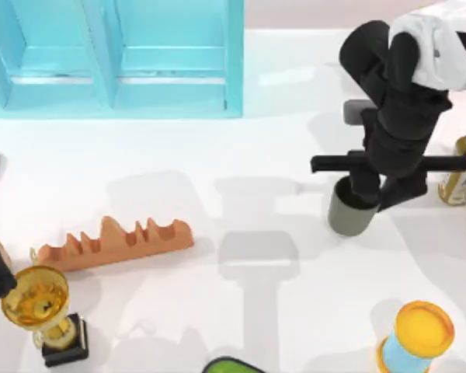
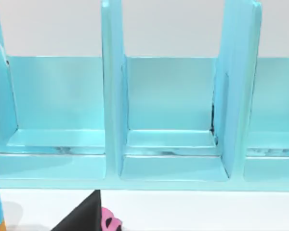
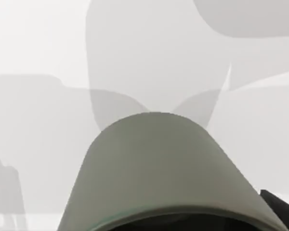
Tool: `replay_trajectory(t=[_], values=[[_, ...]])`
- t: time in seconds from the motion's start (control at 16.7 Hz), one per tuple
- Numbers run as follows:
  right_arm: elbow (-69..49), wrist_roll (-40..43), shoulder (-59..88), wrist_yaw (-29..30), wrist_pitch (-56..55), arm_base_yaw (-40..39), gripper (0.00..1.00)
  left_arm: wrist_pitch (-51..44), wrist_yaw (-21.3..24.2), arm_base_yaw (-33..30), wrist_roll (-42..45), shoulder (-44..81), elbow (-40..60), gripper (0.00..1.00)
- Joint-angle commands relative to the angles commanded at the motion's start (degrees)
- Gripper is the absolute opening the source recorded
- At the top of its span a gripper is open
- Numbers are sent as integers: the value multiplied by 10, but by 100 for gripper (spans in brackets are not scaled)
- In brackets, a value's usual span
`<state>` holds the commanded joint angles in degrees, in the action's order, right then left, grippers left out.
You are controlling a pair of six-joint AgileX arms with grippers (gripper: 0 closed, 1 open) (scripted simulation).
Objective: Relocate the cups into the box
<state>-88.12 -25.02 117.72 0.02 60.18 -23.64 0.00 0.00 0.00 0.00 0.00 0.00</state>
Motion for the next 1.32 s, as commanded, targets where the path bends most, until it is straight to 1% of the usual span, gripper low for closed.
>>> replay_trajectory(t=[0.3, 0.42, 0.66, 0.84, 1.02, 1.32], values=[[-30, 93, -80, -1, 118, 89, 0, 0, 0, 0, 0, 0, 0, 100], [-38, 107, -93, -1, 133, 104, 0, 0, 0, 0, 0, 0, 0, 100], [-36, 108, -92, 0, 132, 103, 0, 0, 0, 0, 0, 0, 0, 100], [-31, 147, -107, -5, 154, 140, 0, 0, 0, 0, 0, 0, 0, 100], [-26, 240, -127, -8, 181, 227, 0, 0, 0, 0, 0, 0, 0, 100], [-56, 442, -131, 11, 193, 419, 0, 0, 0, 0, 0, 0, 0, 100]])
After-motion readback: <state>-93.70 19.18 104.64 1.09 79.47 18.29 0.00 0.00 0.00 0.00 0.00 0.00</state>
